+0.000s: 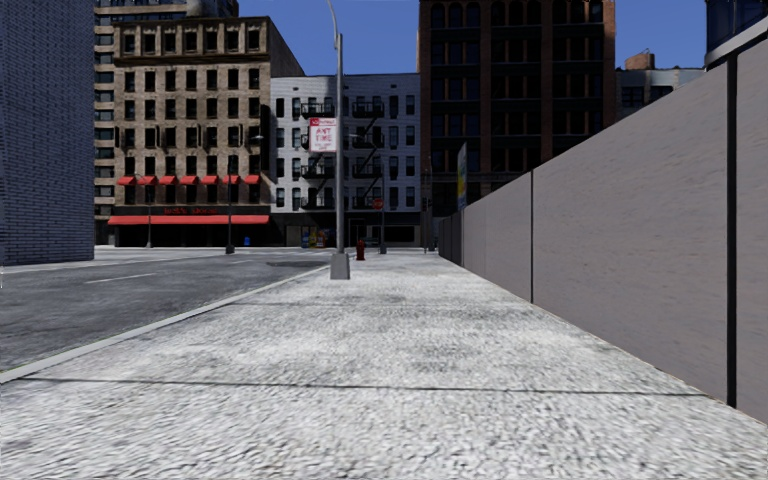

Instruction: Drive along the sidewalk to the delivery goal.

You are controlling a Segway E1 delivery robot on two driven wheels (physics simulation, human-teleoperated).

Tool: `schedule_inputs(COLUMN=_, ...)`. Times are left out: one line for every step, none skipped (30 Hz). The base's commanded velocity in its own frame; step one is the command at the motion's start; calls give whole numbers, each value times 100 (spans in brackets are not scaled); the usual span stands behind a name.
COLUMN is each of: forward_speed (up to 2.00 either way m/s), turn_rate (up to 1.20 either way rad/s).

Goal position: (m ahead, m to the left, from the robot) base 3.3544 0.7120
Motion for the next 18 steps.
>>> schedule_inputs(forward_speed=200, turn_rate=77)
schedule_inputs(forward_speed=200, turn_rate=77)
schedule_inputs(forward_speed=200, turn_rate=63)
schedule_inputs(forward_speed=200, turn_rate=17)
schedule_inputs(forward_speed=200, turn_rate=7)
schedule_inputs(forward_speed=200, turn_rate=5)
schedule_inputs(forward_speed=200, turn_rate=5)
schedule_inputs(forward_speed=200, turn_rate=4)
schedule_inputs(forward_speed=200, turn_rate=4)
schedule_inputs(forward_speed=200, turn_rate=4)
schedule_inputs(forward_speed=200, turn_rate=4)
schedule_inputs(forward_speed=200, turn_rate=4)
schedule_inputs(forward_speed=200, turn_rate=4)
schedule_inputs(forward_speed=200, turn_rate=8)
schedule_inputs(forward_speed=200, turn_rate=32)
schedule_inputs(forward_speed=200, turn_rate=71)
schedule_inputs(forward_speed=200, turn_rate=71)
schedule_inputs(forward_speed=200, turn_rate=81)
